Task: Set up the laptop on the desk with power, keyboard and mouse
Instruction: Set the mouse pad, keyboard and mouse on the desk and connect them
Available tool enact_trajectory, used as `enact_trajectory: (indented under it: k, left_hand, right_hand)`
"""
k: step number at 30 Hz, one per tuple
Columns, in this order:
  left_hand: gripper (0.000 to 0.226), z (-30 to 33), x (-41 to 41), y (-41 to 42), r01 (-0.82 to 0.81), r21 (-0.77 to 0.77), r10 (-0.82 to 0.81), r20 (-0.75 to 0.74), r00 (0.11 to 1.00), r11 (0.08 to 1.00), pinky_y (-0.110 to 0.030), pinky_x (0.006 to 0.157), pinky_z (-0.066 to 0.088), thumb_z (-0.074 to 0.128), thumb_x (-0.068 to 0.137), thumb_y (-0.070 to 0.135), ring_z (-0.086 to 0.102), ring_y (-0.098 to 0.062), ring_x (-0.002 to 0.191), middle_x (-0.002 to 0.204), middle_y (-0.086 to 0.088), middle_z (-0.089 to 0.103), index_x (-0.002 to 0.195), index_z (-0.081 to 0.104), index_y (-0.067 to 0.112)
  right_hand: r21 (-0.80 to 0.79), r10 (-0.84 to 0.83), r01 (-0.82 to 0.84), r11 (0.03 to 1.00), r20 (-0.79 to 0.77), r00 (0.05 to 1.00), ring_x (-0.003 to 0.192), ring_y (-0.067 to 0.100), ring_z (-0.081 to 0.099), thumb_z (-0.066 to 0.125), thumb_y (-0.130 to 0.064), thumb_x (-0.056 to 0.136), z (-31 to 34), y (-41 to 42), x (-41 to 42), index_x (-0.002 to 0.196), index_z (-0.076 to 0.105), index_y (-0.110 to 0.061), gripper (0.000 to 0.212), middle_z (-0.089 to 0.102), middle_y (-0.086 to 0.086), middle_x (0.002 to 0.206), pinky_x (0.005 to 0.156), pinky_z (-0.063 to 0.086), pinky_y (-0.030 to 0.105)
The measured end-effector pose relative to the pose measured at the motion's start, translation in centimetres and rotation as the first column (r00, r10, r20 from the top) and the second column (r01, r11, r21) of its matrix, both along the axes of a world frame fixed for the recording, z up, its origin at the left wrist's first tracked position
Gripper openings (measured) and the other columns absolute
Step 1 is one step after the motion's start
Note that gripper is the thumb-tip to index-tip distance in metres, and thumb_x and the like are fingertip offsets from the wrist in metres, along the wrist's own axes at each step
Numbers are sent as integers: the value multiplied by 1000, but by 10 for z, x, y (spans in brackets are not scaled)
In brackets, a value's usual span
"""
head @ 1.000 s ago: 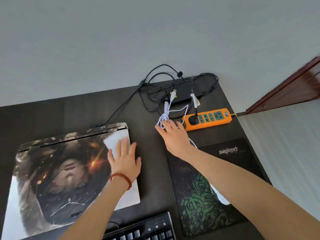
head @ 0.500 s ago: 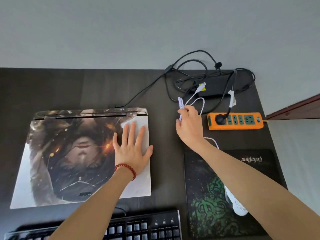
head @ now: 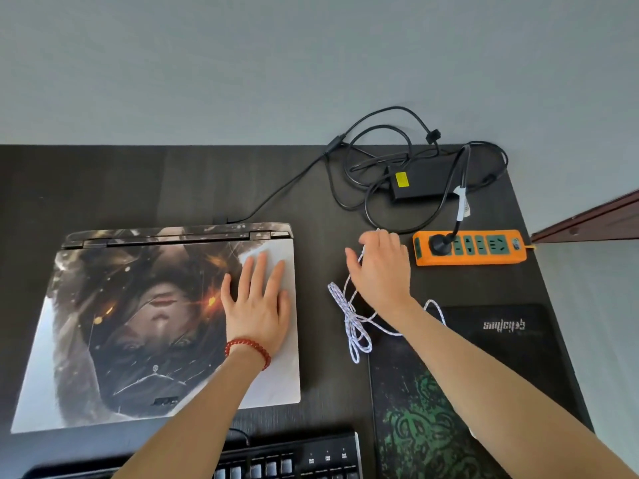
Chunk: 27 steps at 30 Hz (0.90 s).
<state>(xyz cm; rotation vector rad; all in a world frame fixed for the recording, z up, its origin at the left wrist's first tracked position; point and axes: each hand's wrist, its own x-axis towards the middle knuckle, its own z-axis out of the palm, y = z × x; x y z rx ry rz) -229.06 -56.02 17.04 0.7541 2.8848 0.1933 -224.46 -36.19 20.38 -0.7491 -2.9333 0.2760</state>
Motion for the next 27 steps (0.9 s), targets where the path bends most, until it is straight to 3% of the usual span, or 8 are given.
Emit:
enact_trajectory:
  k: [2,4,8,11,15,18,22,27]
  left_hand:
    - [50,1,0,2,-2,4,2,-9,1000,1000,-56,110,14,20,91,38,24,-27,140,150,-6,31,138,35,26]
    - [51,2,0,2,-2,6,2,-8,1000,1000,-57,110,15,19,91,38,25,-26,139,150,-6,32,137,36,26]
    - [51,3,0,2,-7,21,7,0,1000,1000,-57,110,15,20,90,36,25,-26,140,150,-6,32,137,37,26]
    - [51,2,1,2,-5,18,5,7,1000,1000,-56,111,13,19,90,37,22,-25,140,151,-6,30,138,35,26]
    - [53,1,0,1,-15,27,14,7,1000,1000,-56,111,10,15,90,39,20,-25,141,151,-5,29,138,33,27]
    - [51,3,-1,2,-10,48,10,2,1000,999,-56,111,13,19,90,37,22,-26,140,150,-6,31,137,36,26]
    - [49,3,-1,1,-12,78,13,-15,1000,997,-57,110,13,24,89,34,23,-26,140,150,-8,31,136,37,25]
    - [47,1,2,1,-14,84,17,-40,999,996,-56,111,11,33,89,30,21,-25,140,150,-7,31,136,37,26]
  right_hand:
    - [19,-131,130,991,244,961,98,31,55,47,-51,87,-4,12,-13,97,59,-3,50,64,13,97,81,41,40]
    - [-7,-143,155,988,336,931,103,32,55,46,-52,88,-10,13,-21,101,58,-1,54,64,14,104,87,40,40]
    - [-77,-85,109,991,268,960,98,32,57,55,-21,86,-12,-1,-32,97,55,-3,21,65,14,100,82,38,38]
    - [-37,13,-5,999,242,970,98,29,52,52,-12,84,-11,-9,-28,97,56,-6,15,63,10,98,82,34,36]
    - [-139,182,-178,974,16,983,93,26,55,49,4,78,-7,-19,-8,111,53,-7,35,65,6,92,90,27,31]
    - [-170,216,-215,962,-12,976,82,27,55,47,10,70,-5,-28,8,126,46,-3,57,62,10,85,103,23,30]
    - [-229,281,-253,940,100,954,87,31,54,44,2,80,-13,-41,28,125,46,-6,45,58,12,96,89,30,31]
    - [-240,277,-244,940,118,953,77,27,54,43,-33,94,-24,-47,45,122,48,-25,30,56,7,86,78,33,35]
